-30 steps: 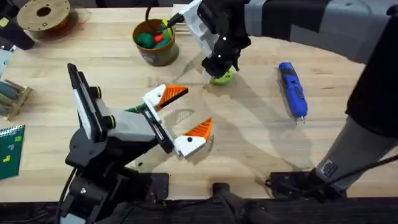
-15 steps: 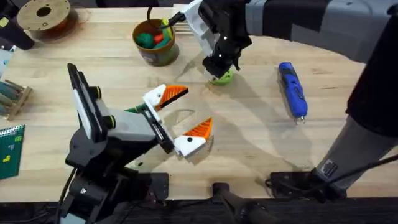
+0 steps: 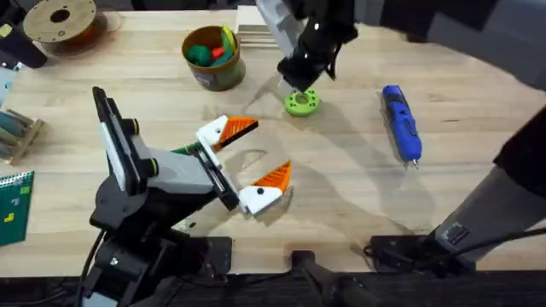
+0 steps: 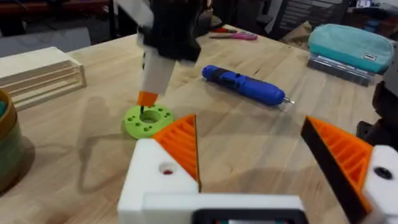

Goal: Pick up the gripper from the table and insert it into the empty holder that is missing its gripper. Then pick up a screw, insert it into the mounting hole, and use the screwdriver to tighten it. Finally, clean up the table by picking up the vegetable and placing it into the bucket.

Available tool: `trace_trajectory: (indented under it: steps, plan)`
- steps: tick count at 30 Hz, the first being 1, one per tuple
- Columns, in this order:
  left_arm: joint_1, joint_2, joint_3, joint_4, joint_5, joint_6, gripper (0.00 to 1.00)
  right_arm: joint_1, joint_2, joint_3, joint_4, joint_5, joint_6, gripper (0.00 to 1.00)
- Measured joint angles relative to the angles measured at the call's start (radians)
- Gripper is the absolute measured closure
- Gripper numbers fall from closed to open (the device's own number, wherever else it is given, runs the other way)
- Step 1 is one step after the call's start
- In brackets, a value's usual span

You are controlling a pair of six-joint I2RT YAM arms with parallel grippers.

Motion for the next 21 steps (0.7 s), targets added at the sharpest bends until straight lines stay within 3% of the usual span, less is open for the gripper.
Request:
trace_trajectory:
  steps: [7, 12, 16, 21]
  plan:
    - [0.0, 0.0, 0.0, 0.0, 0.0, 0.0, 0.014, 0.0, -0.004, 0.133, -0.175, -0.057, 0.0, 0.994]
    - [0.0, 0.0, 0.0, 0.0, 0.0, 0.0, 0.014, 0.0, -0.004, 0.303, -0.311, -0.143, 0.0, 0.994]
    - [0.0, 0.0, 0.0, 0.0, 0.0, 0.0, 0.014, 0.007, -0.005, 0.415, -0.372, -0.216, 0.0, 0.994]
    - [0.0, 0.0, 0.0, 0.0, 0.0, 0.0, 0.015, 0.04, -0.005, 0.474, -0.394, -0.303, 0.0, 0.994]
